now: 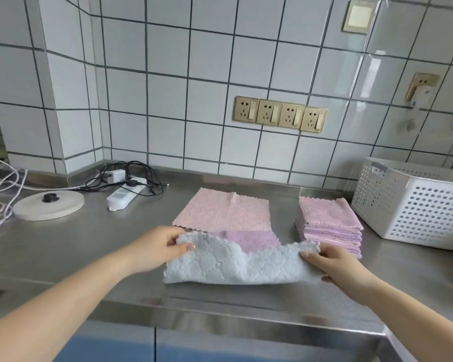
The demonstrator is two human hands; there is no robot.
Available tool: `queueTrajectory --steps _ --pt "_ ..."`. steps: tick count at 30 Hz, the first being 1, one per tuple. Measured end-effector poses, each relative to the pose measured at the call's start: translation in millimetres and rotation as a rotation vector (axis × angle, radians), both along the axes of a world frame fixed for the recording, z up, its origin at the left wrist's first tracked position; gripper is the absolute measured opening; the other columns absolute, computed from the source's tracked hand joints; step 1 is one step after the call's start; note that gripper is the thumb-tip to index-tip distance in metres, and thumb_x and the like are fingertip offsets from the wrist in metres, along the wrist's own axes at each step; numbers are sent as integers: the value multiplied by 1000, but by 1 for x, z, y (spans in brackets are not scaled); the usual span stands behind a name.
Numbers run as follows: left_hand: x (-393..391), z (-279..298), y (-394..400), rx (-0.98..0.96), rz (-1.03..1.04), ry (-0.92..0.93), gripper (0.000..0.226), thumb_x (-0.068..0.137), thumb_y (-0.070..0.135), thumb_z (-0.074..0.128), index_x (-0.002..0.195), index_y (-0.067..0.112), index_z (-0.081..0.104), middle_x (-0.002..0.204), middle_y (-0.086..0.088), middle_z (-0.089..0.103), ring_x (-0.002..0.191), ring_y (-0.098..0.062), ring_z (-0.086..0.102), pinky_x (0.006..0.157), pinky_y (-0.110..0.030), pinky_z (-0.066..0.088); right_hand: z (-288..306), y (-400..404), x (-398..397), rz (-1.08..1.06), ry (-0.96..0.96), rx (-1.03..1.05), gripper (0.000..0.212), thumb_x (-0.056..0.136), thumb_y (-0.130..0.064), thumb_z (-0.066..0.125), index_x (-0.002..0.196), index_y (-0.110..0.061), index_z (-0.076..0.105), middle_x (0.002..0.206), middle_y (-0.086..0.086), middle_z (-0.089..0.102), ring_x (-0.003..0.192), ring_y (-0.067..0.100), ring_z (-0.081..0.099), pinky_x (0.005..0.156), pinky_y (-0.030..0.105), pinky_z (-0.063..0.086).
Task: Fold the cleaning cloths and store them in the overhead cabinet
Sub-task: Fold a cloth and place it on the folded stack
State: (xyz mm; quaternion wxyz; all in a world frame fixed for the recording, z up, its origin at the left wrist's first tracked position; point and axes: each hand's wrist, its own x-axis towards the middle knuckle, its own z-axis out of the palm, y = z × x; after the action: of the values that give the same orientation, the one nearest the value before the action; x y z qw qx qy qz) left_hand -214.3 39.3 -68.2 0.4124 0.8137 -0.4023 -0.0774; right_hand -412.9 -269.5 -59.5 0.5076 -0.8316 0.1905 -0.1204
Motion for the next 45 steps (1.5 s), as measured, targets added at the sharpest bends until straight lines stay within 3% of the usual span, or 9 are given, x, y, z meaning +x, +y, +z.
queueTrajectory --steps 3,8,13,22,26,36,39,42,45 --pt "-14 -10 7 126 -31 84 29 89 28 61 70 9 48 51 10 35 45 -2 33 46 -13 32 -8 6 -17 30 111 57 33 88 -24 64 65 -15 42 49 -8 35 43 6 31 43 19 27" --pt "-15 -16 12 220 6 205 45 88 36 60 96 -8 54 74 -6 49 62 -13 48 53 -18 43 -11 10 -16 -1 214 -63 34 87 -28 65 68 -14 41 52 -4 33 42 8 28 40 19 24" --pt "-10 -17 0 235 157 108 21 92 25 56 78 10 52 64 -2 49 57 -14 51 53 -24 48 -14 0 12 -149 151 -213 36 89 -28 62 65 -14 39 56 0 40 50 15 39 47 23 31" --pt "25 -29 -20 281 319 -24 40 89 29 61 60 16 37 52 3 39 47 -11 45 48 -25 28 -27 -11 58 -199 255 -400 35 89 -34 60 68 -11 44 56 4 49 50 19 46 50 29 31" --pt "36 -32 -25 303 339 -9 35 89 31 59 64 14 41 57 0 46 47 -10 53 48 -25 35 -28 -17 69 -194 307 -435 34 89 -36 58 68 -12 45 61 5 53 57 22 50 54 29 33" --pt "50 -36 -33 361 385 -35 35 88 35 59 64 14 44 54 -2 51 48 -20 54 52 -31 50 -33 -25 85 -189 334 -495 36 92 -38 53 66 -14 46 60 1 54 49 17 50 43 25 34" --pt "45 -29 -35 505 375 -172 26 88 38 57 75 17 49 70 1 56 68 -20 60 60 -28 41 -33 -22 83 -238 289 -552 24 92 -38 50 95 -15 55 77 4 65 57 21 57 56 28 45" --pt "29 -20 -45 567 402 -427 37 89 42 53 118 21 49 116 -1 51 111 -22 51 85 -32 41 -32 -12 82 -300 59 -700 29 92 -33 53 116 -17 53 106 5 61 93 26 60 71 32 46" --pt "2 -17 -68 473 296 -560 45 94 34 44 135 16 41 141 -2 39 132 -23 36 106 -36 31 -29 22 90 -85 -31 -856 38 93 -31 52 128 -18 52 127 5 53 118 25 51 95 36 43"
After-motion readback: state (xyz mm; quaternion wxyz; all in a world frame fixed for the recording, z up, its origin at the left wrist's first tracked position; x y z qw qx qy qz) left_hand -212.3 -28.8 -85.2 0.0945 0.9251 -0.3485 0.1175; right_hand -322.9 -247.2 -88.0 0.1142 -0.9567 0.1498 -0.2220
